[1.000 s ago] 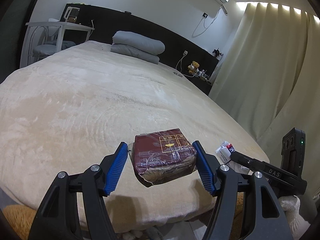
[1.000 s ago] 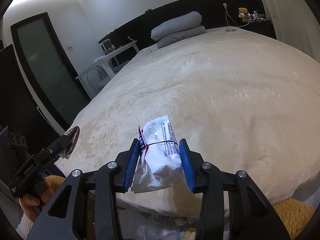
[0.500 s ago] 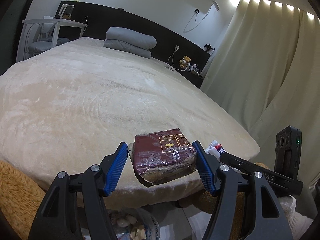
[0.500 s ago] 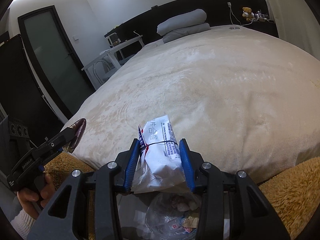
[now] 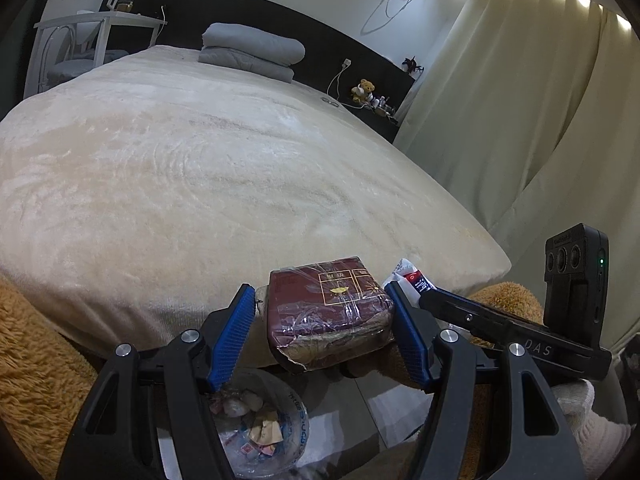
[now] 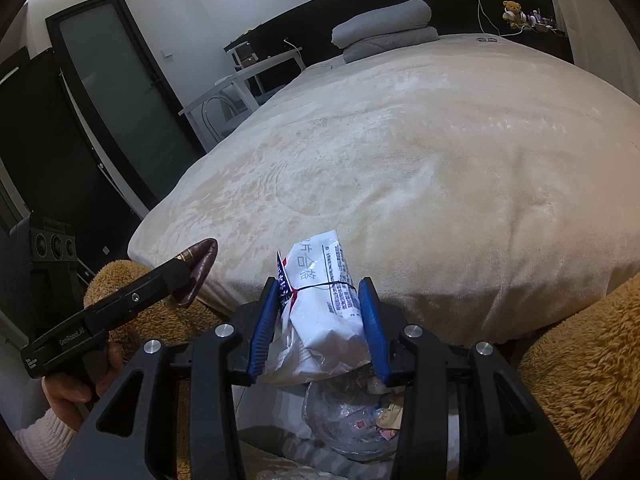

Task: Collect trash
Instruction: 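Carry the white packet and brown bar down over the floor bin, then open both tools over the bin to drop the packet and bar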

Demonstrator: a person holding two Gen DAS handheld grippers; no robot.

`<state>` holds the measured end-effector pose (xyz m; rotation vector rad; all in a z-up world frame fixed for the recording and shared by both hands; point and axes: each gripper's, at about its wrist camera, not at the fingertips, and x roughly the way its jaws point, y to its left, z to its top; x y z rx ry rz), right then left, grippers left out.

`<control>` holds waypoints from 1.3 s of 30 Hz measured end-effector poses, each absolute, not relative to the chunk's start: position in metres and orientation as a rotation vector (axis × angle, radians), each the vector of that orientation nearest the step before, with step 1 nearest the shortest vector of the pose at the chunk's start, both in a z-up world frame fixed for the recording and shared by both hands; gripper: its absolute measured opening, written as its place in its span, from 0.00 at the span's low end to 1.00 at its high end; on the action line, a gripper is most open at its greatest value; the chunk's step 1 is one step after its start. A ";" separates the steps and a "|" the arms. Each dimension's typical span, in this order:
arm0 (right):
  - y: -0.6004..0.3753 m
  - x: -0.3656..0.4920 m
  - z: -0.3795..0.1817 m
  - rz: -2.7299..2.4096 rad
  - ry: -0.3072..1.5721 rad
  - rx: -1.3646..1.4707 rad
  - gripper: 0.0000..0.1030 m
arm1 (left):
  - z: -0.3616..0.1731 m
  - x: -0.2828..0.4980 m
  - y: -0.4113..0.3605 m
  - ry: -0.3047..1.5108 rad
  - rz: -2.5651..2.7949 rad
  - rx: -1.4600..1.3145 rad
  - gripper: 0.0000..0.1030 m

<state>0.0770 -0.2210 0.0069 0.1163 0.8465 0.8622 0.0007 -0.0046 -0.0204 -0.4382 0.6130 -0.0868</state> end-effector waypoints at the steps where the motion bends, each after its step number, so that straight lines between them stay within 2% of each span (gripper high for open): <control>1: -0.220 0.077 0.005 0.865 0.857 0.111 0.40 | -0.023 0.001 -0.005 0.625 -0.090 -0.444 0.63; 8: -0.215 0.078 -0.010 0.863 0.936 0.102 0.40 | -0.046 0.007 -0.012 0.735 -0.095 -0.460 0.63; 28: -0.197 0.110 -0.086 0.752 1.334 0.161 0.40 | -0.112 0.037 -0.016 1.063 -0.009 -0.501 0.63; 39: -0.190 0.116 -0.110 0.708 1.444 0.180 0.40 | -0.146 0.040 -0.014 1.221 -0.009 -0.590 0.63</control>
